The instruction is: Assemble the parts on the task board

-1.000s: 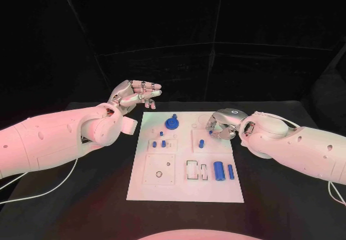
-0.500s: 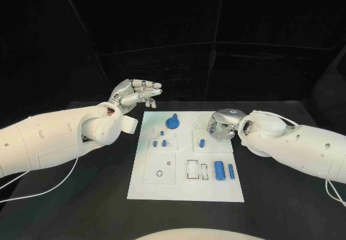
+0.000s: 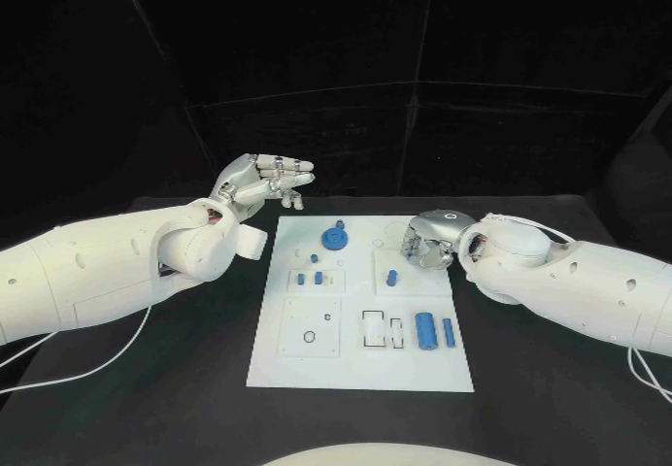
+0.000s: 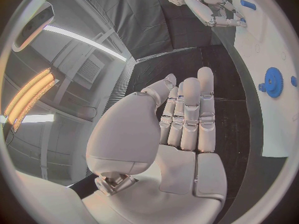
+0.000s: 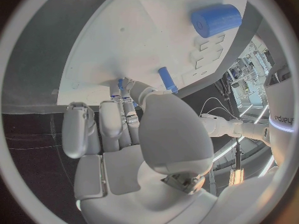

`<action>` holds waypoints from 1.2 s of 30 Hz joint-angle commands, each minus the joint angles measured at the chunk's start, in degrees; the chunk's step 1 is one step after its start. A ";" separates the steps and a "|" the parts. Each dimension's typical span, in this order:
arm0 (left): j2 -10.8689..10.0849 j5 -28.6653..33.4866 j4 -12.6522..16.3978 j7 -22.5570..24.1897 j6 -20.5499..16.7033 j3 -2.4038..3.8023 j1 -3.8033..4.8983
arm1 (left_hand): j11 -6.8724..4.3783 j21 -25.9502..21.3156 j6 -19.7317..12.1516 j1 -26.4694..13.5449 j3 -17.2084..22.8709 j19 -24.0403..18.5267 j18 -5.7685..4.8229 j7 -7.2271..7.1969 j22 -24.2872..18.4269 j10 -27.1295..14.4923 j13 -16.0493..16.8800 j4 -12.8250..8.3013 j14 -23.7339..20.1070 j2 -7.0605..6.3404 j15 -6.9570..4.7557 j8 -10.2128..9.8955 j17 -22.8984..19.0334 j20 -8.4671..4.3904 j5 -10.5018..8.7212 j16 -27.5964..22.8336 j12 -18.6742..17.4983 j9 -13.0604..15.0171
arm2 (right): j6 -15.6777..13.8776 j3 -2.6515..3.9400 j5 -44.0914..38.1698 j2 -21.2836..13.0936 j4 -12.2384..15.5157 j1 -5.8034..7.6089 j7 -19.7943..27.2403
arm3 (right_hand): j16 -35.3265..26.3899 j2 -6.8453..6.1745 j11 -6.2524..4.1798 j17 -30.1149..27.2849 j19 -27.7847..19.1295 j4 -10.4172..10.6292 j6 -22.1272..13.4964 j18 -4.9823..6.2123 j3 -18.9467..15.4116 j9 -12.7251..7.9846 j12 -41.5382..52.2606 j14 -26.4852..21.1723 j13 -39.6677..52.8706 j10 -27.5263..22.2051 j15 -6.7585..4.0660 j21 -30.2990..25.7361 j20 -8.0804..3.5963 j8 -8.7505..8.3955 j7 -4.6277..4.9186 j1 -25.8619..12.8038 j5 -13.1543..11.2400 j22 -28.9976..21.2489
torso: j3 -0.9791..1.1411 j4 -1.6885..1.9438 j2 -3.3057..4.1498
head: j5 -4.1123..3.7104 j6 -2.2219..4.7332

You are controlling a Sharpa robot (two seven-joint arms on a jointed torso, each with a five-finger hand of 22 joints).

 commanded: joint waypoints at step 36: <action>-0.04 0.70 -0.95 0.15 0.04 0.04 0.07 | -0.12 -0.33 -0.63 0.10 -0.17 -0.35 0.73 0.10 -0.16 -0.62 -0.07 0.04 -0.51 0.48 -0.01 0.22 -0.12 0.24 0.11 -0.19 0.45 -0.04 | -10.84 1.32 0.33 -7.04 14.87 0.32 -2.23 | 0.78 0.09 -0.09 -0.06 1.37 -1.15 0.67 -0.74 0.64 0.10 -0.40 1.98 -0.10 0.99 -0.40 1.23 -0.33 -0.01 0.01 0.01 -0.17 4.35 | 0.02 0.01 0.01 | 0.28 0.13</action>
